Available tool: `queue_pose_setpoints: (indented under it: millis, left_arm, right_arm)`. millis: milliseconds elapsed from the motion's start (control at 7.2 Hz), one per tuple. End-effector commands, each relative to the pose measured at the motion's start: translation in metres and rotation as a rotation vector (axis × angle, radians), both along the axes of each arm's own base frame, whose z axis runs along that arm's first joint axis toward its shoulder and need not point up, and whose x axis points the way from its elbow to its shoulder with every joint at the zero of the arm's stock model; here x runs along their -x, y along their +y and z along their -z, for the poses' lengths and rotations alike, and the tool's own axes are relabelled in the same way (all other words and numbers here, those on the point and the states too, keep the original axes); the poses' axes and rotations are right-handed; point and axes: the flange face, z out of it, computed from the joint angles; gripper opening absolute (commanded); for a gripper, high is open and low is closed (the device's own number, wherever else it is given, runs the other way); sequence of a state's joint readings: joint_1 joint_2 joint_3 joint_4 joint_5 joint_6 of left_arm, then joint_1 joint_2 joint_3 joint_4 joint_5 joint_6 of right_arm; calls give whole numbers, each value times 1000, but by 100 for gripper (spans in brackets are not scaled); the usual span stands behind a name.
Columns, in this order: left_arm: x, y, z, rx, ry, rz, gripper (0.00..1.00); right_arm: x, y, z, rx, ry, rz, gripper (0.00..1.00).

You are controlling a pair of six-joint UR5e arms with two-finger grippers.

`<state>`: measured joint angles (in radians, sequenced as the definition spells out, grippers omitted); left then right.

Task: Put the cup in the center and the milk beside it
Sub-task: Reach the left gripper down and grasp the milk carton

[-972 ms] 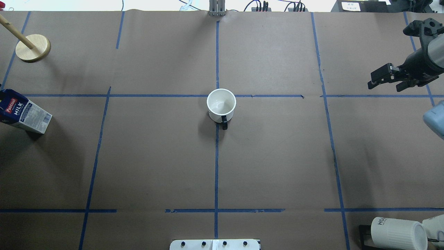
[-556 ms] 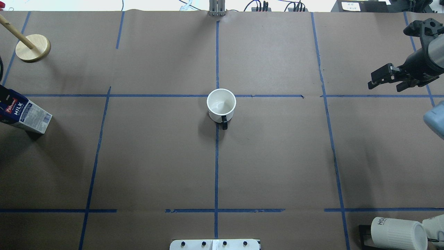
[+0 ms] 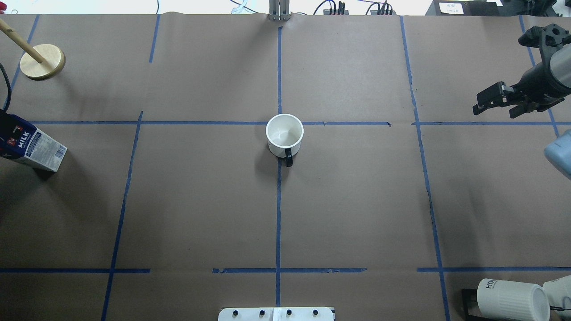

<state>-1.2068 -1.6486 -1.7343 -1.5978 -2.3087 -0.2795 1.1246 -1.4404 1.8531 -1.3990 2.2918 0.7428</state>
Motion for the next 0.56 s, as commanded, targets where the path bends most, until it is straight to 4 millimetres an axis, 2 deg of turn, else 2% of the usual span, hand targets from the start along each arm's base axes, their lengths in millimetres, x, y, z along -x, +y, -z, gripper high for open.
queue_pose_setpoints:
  millis: [0, 139, 417]
  left_arm:
    - [0, 0, 18, -35, 14, 5, 7]
    - [2, 5, 49, -66, 32, 36, 4]
    - [-8, -2, 161, -21, 127, 233, 4]
  right_arm:
    - [0, 0, 1, 2, -2, -2, 100]
    - [1, 0, 1, 4, -2, -1, 100]
    - [-1, 2, 4, -4, -8, 1, 100]
